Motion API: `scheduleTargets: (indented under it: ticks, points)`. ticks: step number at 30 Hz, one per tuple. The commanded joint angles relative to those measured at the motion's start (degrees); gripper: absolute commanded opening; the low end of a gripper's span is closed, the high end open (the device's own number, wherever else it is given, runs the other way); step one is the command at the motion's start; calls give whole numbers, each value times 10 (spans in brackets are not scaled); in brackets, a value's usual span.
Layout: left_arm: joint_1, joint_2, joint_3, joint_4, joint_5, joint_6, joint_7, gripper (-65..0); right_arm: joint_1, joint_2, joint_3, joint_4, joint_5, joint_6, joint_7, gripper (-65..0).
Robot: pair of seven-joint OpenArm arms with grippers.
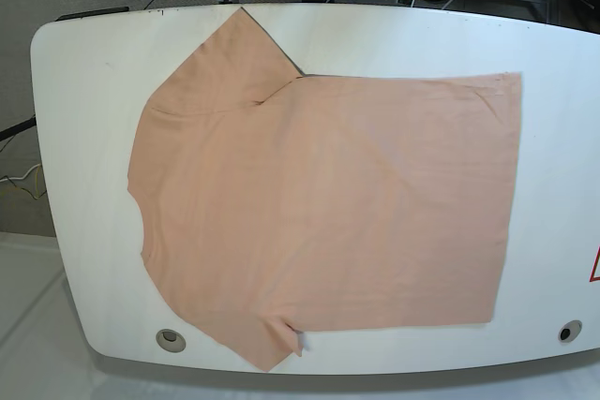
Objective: Fold the T-shirt properly
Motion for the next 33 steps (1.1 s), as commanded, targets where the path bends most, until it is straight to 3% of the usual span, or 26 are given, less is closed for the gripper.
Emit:
scheduleTargets:
  ticks: [1, 33]
  points:
    - [3, -1, -1, 0, -2, 2, -6, -650, -3, 0, 0, 2, -1, 4, 1, -650]
    - [3, -1, 2, 6, -4, 4, -9, -650, -5, 2, 2, 11, 3, 5, -2, -647]
